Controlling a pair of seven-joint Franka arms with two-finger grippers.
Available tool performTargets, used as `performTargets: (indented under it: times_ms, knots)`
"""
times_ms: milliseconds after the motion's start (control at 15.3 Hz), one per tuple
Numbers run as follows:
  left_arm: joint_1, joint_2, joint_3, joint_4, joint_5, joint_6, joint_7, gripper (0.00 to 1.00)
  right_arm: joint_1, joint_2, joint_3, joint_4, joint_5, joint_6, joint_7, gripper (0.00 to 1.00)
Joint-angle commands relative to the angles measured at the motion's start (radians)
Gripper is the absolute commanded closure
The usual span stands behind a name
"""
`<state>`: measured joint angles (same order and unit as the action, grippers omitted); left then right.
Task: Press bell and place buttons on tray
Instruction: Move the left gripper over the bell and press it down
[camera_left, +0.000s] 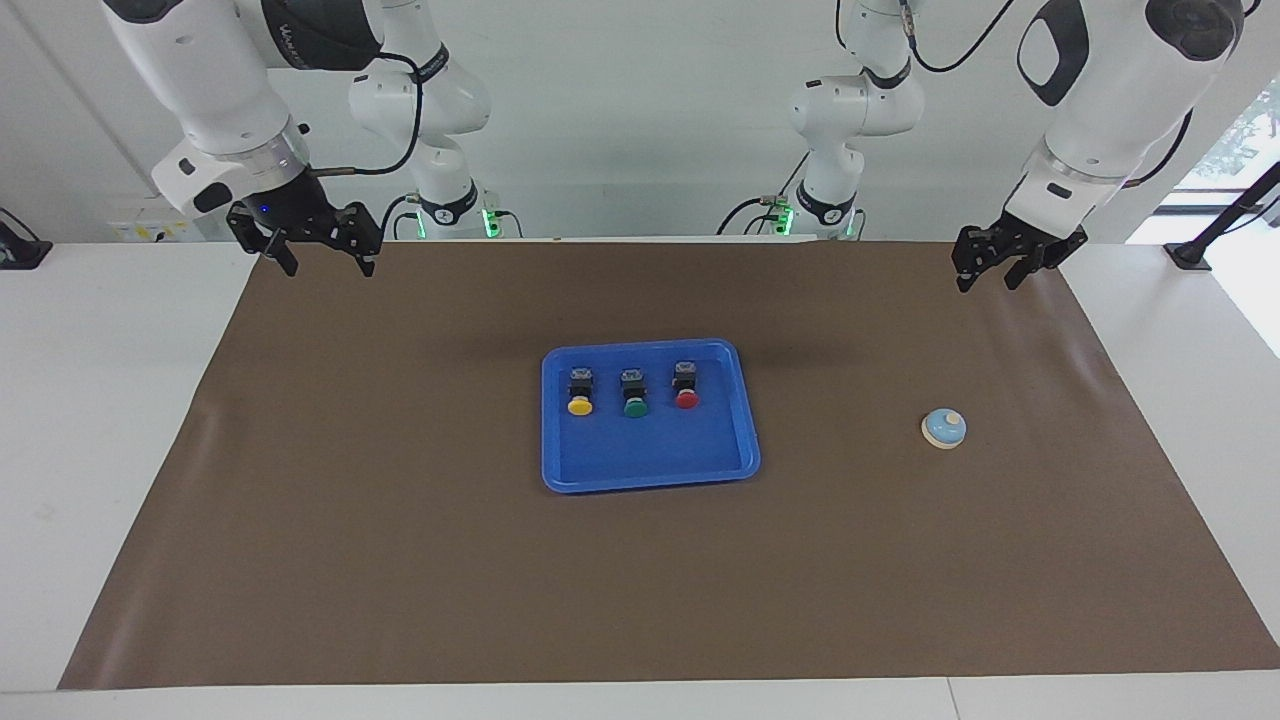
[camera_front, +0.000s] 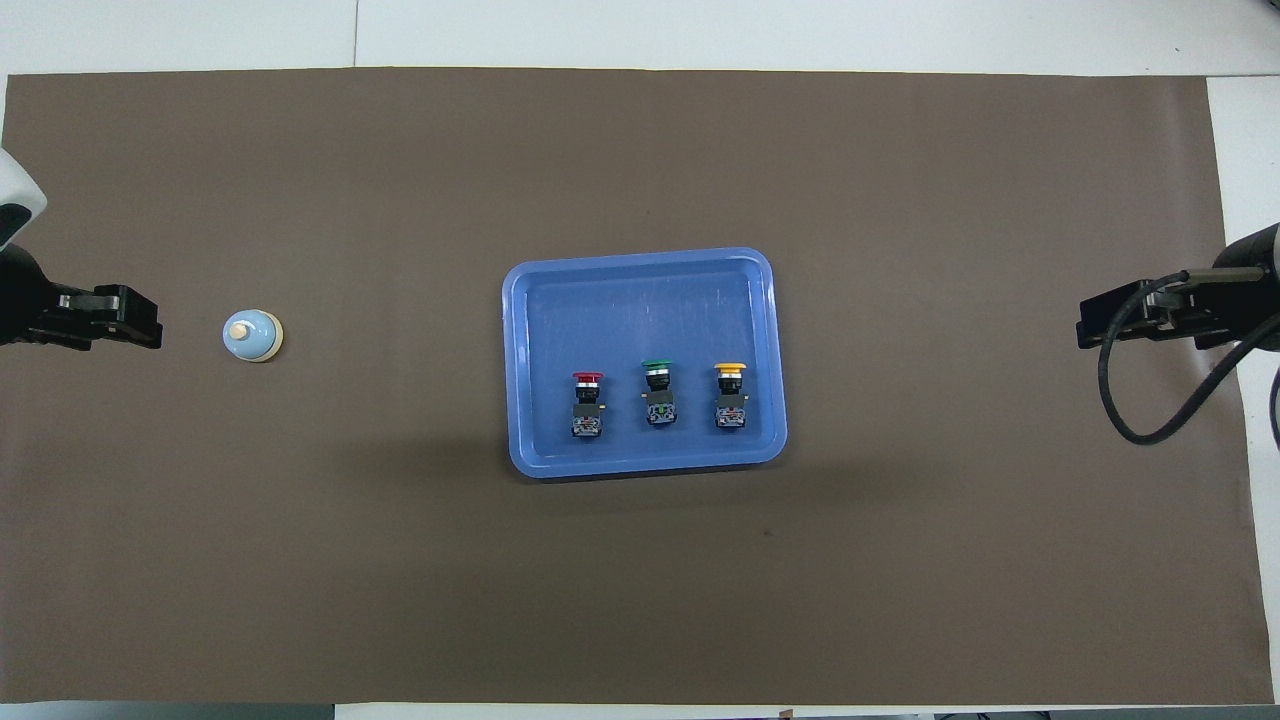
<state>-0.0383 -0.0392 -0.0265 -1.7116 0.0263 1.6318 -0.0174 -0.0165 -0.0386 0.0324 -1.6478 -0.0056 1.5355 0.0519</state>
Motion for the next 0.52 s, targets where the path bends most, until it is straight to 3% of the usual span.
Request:
performTargets:
  times_ms: [0, 196, 458]
  knots:
    - [0.003, -0.041, 0.008, -0.149, -0.008, 0.141, 0.011, 1.0, -0.007, -0.012, 0.004, -0.004, -0.013, -0.014, -0.003, 0.0]
    - [0.055, -0.01, 0.01, -0.297, -0.008, 0.33, 0.016, 1.0, -0.007, -0.012, 0.004, -0.006, -0.013, -0.014, -0.003, 0.0]
    - [0.07, 0.096, 0.01, -0.367, -0.008, 0.542, 0.014, 1.0, -0.007, -0.012, 0.006, -0.004, -0.013, -0.014, -0.003, 0.0]
